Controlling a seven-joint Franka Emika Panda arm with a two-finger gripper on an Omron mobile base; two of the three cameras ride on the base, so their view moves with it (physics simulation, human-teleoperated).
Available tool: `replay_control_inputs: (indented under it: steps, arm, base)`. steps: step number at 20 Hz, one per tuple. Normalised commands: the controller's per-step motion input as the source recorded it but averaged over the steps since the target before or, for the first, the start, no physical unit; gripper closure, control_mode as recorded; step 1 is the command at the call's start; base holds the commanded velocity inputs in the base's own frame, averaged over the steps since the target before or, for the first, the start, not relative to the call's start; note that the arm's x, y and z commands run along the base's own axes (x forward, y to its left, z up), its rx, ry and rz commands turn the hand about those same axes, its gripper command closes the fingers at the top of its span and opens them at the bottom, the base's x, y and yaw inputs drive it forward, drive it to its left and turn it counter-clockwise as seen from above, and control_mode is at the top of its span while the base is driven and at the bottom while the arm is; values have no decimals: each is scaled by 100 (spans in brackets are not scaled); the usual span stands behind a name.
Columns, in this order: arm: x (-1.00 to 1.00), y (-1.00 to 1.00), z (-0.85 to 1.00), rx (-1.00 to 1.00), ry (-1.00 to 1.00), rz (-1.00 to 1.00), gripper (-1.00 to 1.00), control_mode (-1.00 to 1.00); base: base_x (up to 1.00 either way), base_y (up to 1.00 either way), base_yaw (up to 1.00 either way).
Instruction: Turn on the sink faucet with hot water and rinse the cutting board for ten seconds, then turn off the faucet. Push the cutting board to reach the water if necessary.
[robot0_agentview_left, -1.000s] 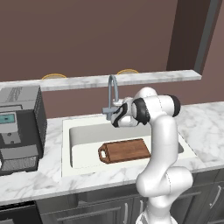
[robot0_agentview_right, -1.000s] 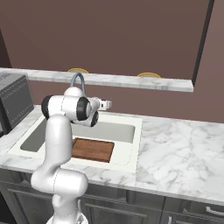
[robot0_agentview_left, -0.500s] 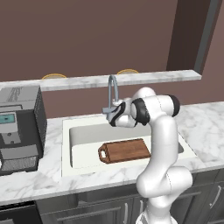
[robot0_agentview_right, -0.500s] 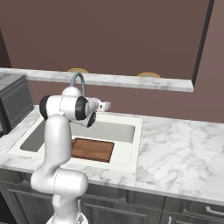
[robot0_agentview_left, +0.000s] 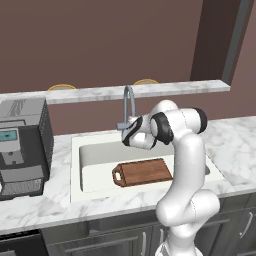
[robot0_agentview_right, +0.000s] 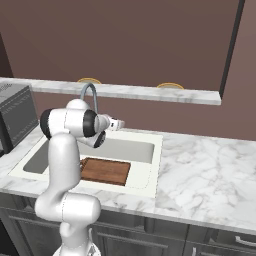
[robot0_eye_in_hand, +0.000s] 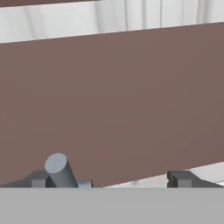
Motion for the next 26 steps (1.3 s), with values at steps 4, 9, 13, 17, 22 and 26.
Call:
replay_control_inputs:
  steps: [4,9,13,17,22,26]
  arm:
    - [-31,-12,-13,0,3,0,-100,-100]
    - [0,-2,-3,0,0,0,-100,-100]
    - [0,0,0,0,0,0,-100,-100]
    - [0,0,0,0,0,0,-100,-100]
    - [0,0,0,0,0,0,-100,-100]
    - [0,-1,0,0,0,0,-100,-100]
  base:
    - [0,0,0]
    - [0,0,0]
    - [0,0,0]
    - [0,0,0]
    - [0,0,0]
    - [0,0,0]
